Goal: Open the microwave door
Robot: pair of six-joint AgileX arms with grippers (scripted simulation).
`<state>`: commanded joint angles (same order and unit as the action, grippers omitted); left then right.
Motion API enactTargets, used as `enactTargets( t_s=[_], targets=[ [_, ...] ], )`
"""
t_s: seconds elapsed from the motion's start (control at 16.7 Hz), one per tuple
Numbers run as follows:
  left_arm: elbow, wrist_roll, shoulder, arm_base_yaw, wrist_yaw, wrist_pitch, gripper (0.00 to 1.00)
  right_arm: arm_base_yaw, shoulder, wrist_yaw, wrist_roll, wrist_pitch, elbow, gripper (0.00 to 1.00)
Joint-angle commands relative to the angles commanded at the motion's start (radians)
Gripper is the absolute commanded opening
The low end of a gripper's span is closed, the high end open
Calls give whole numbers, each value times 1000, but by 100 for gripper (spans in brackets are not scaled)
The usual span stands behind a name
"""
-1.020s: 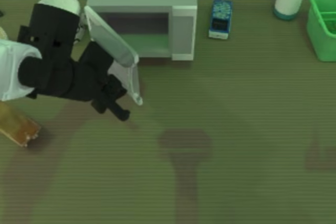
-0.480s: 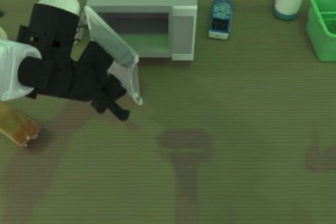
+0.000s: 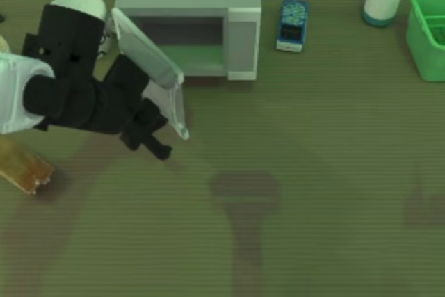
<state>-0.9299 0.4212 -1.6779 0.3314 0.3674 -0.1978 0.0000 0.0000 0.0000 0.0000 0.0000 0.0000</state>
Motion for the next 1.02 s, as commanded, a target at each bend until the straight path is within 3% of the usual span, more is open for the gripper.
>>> enactTargets(
  t_s=[0.48,1.02],
  targets=[
    [0,0,0,0,0,0,0,0,0,0,0,0,0,100],
    [0,0,0,0,0,0,68,0,0,0,0,0,0,100]
  ],
)
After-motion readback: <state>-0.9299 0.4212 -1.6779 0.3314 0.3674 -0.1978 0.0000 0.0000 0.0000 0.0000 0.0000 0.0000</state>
